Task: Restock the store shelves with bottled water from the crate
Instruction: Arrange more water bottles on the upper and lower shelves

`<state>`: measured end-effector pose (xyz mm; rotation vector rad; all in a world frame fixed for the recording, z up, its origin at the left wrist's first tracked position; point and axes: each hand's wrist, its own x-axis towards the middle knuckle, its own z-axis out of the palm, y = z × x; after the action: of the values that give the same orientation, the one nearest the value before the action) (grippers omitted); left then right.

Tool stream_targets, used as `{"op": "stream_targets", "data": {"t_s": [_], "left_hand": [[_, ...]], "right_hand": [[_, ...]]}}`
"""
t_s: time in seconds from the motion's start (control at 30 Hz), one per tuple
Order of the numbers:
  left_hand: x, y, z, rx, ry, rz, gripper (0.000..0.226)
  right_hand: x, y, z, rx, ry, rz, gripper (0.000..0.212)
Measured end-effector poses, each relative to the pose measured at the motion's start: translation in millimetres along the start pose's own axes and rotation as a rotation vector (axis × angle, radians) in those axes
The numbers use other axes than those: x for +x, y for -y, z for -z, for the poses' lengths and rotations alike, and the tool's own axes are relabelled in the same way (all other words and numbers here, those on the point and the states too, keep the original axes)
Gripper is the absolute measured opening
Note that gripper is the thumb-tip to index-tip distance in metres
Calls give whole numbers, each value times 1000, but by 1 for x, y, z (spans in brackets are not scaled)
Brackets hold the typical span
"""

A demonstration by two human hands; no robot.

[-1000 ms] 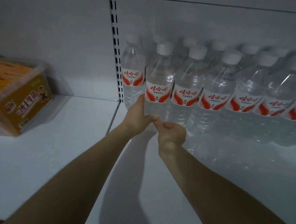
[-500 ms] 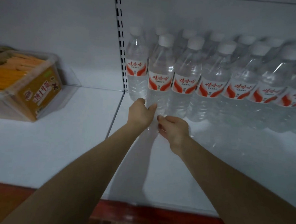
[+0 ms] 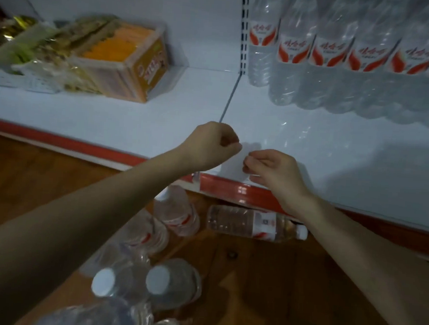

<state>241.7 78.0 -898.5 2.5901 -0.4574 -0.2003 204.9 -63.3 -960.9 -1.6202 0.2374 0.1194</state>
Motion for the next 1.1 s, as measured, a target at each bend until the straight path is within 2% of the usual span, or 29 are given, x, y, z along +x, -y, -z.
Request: {"op": "stream_targets", "data": {"t_s": [0.1,0.2,0.33,0.47,0.67,0.77,0.87,1.1], "left_hand": [[-39,17,5,116,87,43,33],[-68,29,12,263,142,99,39],[-89,40,13,425,232,183,37],[-88,47,12,386,206,210,30],[-89,45,21,364,218,86,28],[-87,38,44,257,182,43,31],[-87,30,73,75,145,7,35],[-73,22,80,-361,-124,-31,45]], "right_hand": [[-19,-6,-25,-75,52,59,19],[-31,-11,-51,-157,200,122,20],[-36,-19,-80,-432,373,199,38],[-42,-19,-91,-502,439,179,46],[-48,-17,-85,-468,446,151,56],[-51,-10,-78,-441,514,109,70],[-51,1,-70,-392,586,31,68],[-41,36,-44,-235,443,1,70]]}}
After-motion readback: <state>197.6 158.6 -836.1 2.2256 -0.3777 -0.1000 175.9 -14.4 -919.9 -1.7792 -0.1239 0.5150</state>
